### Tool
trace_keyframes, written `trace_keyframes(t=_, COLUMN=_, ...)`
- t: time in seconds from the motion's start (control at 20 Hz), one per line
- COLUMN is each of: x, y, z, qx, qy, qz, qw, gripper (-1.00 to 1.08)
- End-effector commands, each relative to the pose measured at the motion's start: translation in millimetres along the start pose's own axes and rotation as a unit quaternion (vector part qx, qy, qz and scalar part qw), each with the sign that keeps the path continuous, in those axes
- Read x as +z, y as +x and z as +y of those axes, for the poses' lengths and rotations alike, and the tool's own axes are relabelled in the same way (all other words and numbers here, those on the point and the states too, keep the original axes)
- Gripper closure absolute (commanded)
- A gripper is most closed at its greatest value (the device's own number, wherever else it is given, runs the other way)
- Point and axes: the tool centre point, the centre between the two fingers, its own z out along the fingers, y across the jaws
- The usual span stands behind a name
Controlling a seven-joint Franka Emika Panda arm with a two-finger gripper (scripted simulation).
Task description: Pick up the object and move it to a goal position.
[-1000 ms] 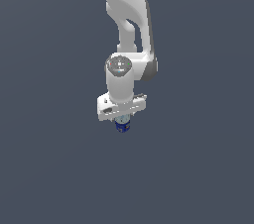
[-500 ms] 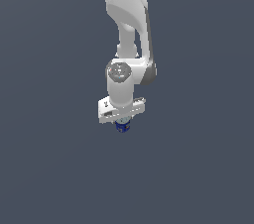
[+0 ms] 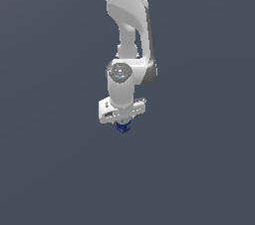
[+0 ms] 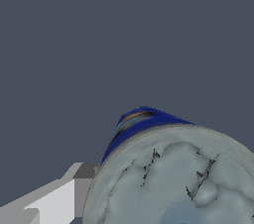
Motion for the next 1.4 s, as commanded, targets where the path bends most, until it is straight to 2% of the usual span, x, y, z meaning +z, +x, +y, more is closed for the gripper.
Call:
trace_keyframes(t=0.0, x=-3, y=0, z=-1, qx=0.000, qy=0.000, qz=0.000, qw=1.0000, gripper=1.08)
trace_keyframes(t=0.3, x=-24, y=1, z=-11, qx=0.000, qy=0.000, qz=0.000, qw=1.0000, gripper=1.08)
trace_keyframes(t=0.55, x=-59, y=2, z=-27, qx=0.000, qy=-0.001, qz=0.000, qw=1.0000, gripper=1.08)
trace_keyframes(t=1.35, x=-234, y=10, z=-109, qx=0.000, qy=-0.001, qz=0.000, qw=1.0000, gripper=1.08)
